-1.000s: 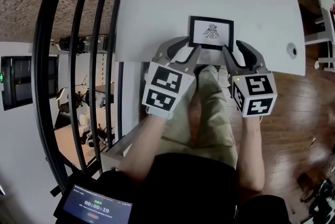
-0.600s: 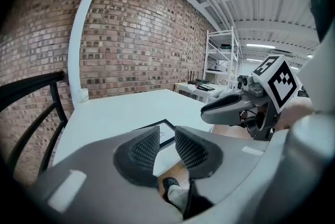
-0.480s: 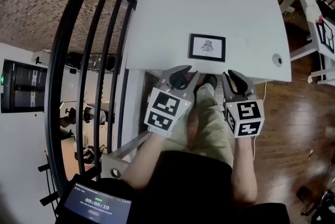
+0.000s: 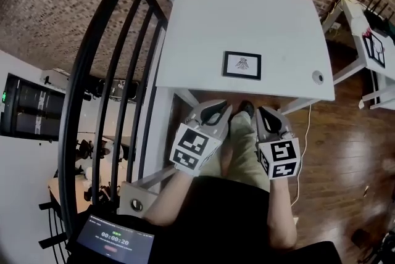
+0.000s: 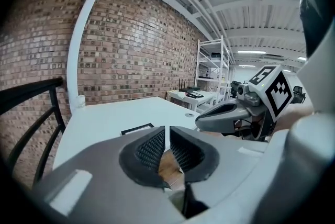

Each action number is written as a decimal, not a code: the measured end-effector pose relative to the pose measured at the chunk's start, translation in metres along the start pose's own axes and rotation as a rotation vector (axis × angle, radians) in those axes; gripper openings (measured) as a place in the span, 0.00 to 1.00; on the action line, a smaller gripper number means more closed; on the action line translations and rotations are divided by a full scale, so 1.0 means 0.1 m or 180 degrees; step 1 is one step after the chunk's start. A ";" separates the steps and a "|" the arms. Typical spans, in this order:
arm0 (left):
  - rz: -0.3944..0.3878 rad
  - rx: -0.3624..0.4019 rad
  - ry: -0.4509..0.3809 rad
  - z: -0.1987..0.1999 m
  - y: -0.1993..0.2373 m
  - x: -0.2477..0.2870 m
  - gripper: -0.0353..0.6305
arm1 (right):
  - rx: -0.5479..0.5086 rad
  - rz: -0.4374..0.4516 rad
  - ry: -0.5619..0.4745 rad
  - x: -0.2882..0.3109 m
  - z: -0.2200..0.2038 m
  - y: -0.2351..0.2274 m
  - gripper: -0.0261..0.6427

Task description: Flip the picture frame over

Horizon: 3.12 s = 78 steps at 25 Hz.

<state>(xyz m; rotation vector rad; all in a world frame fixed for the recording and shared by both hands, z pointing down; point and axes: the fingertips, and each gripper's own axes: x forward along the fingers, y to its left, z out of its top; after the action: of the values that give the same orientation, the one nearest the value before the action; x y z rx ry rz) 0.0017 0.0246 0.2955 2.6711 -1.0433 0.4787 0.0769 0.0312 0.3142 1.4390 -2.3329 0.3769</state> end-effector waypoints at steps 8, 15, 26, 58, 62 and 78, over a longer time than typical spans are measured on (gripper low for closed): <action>0.0026 0.0029 -0.0291 0.05 -0.29 -0.40 0.08 | 0.0188 0.0071 -0.0207 -0.40 -0.02 0.26 0.03; 0.0038 0.0065 -0.0514 0.17 -0.43 -0.47 0.08 | 0.0139 0.0154 -0.0413 -0.56 0.20 0.43 0.03; -0.0015 0.0177 -0.0514 0.13 -0.53 -0.52 0.08 | 0.0078 0.0194 -0.0514 -0.60 0.24 0.58 0.03; -0.0014 0.0106 -0.0580 0.03 -0.51 -0.51 0.08 | -0.0064 0.0332 -0.0466 -0.52 0.14 0.63 0.03; -0.0007 0.0141 -0.0571 0.02 -0.52 -0.51 0.08 | -0.0062 0.0335 -0.0451 -0.53 0.12 0.63 0.03; 0.0009 0.0137 -0.0584 0.01 -0.49 -0.51 0.08 | -0.0077 0.0346 -0.0467 -0.52 0.13 0.62 0.03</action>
<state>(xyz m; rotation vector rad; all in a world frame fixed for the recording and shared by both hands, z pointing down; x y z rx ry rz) 0.0009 0.0909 0.2706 2.7946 -1.0971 0.2627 0.0402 0.0951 0.2779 1.3747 -2.5309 0.2799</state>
